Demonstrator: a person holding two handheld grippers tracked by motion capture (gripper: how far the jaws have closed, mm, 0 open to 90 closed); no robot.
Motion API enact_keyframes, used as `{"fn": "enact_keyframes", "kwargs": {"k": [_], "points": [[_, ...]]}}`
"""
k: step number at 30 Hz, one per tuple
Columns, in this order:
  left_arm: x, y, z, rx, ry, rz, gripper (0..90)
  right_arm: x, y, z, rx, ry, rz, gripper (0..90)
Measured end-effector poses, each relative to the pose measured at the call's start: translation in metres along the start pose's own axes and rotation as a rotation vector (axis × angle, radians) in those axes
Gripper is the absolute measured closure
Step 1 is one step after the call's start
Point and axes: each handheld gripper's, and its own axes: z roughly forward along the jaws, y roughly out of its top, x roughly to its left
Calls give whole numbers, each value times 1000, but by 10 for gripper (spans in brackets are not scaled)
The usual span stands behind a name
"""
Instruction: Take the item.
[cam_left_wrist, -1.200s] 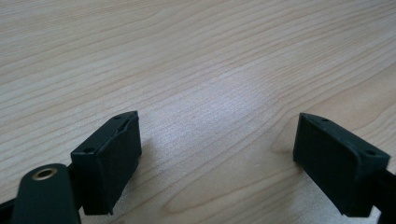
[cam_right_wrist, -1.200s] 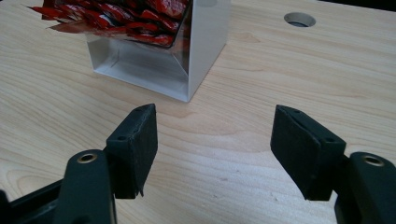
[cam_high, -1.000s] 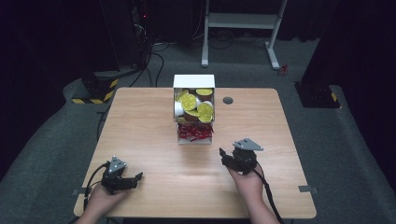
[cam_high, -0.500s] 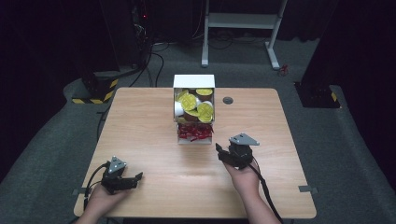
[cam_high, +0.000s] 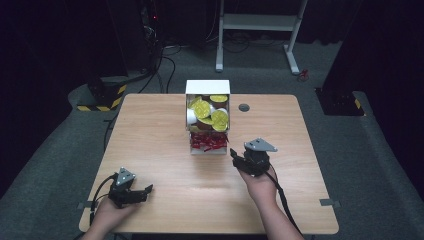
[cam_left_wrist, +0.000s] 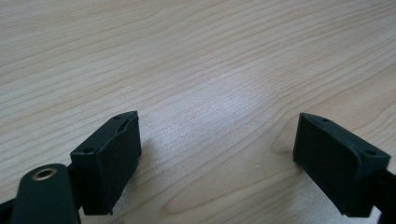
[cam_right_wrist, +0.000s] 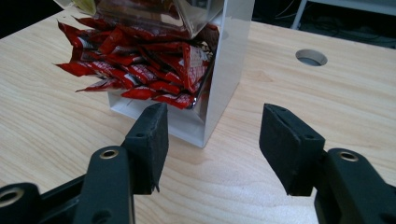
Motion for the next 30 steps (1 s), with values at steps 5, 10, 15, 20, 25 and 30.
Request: {"fn": "enact_keyframes", "kwargs": {"k": [5,10,15,20,25,30], "points": [[-1,0,0,-1,-4,-10,155,1,4,1,-16,-7,-13,458],[0,0,0,0,-1,-2,155,4,9,5,-18,12,-17,473],[-1,0,0,-1,-4,-8,155,9,14,9,-9,14,-36,483],[0,0,0,0,-2,-2,155,10,17,17,7,29,-26,498],[0,0,0,-3,-5,-7,155,11,21,23,4,33,-34,527],[0,0,0,-4,-7,-11,155,14,24,29,5,29,-46,553]]}}
